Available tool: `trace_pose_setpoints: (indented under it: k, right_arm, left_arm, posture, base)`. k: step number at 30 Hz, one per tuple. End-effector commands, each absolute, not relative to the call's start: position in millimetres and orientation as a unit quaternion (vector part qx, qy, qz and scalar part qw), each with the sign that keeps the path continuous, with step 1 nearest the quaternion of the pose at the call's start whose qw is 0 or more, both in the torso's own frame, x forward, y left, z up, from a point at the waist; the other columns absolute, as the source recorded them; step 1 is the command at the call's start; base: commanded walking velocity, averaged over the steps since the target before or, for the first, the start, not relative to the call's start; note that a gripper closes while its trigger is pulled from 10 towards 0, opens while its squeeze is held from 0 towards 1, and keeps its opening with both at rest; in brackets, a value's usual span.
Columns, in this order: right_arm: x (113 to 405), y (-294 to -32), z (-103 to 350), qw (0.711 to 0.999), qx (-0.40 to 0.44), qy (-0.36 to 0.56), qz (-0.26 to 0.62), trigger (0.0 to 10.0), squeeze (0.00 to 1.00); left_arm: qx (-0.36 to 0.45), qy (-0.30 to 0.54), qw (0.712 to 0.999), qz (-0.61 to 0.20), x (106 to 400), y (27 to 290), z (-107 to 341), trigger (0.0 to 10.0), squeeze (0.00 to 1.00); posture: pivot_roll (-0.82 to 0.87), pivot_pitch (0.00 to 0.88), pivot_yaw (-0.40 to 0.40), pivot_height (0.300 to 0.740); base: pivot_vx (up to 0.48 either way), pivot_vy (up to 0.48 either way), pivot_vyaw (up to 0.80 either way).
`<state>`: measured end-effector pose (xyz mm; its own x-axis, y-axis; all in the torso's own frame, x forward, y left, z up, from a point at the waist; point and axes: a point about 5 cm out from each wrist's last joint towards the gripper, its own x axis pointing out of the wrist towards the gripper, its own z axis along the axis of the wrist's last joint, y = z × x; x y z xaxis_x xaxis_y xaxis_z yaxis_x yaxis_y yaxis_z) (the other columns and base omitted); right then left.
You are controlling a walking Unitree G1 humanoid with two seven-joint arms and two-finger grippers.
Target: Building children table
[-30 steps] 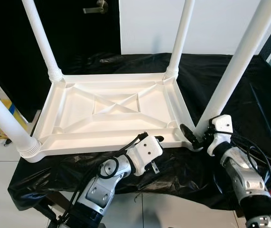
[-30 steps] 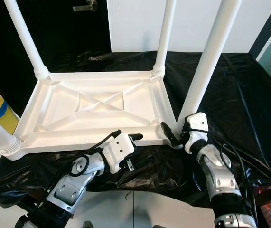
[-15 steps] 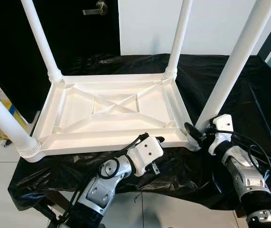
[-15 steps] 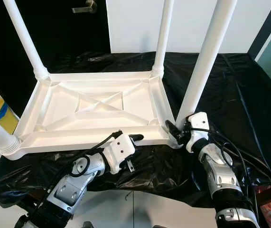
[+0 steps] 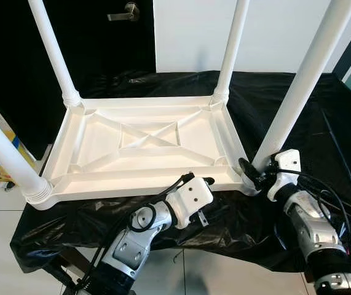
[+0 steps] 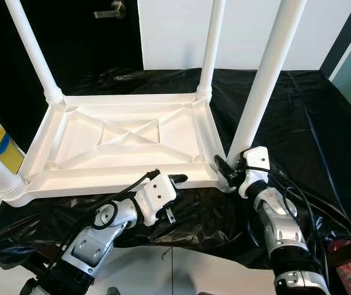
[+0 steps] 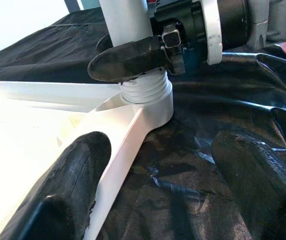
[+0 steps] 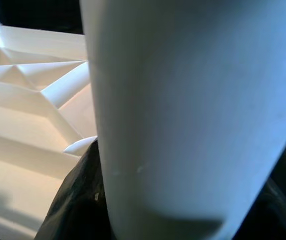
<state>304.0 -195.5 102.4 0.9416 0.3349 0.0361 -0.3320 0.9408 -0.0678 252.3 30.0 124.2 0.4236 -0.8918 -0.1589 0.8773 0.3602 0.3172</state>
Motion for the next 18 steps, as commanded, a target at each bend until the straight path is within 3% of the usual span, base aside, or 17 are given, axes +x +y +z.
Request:
trace_pose_setpoints:
  k: [1,18]
  right_arm:
    - [296.7,-189.6,80.2,0.984,-0.039,0.029,0.169,10.0,0.0]
    - [294.6,-180.8,70.1,0.997,-0.006,0.049,0.054,10.0,0.0]
  left_arm:
    - [0.185,-0.021,0.837,-0.514,254.0,29.4,122.4,10.0,0.0]
    - [0.183,-0.018,0.837,-0.515,253.9,29.3,121.4,10.0,0.0]
  posture:
    - [0.0,0.0,-0.051,0.74]
    - [-0.01,0.003,-0.052,0.74]
  base:
    - [0.0,0.0,0.0]
    - [0.0,0.0,0.0]
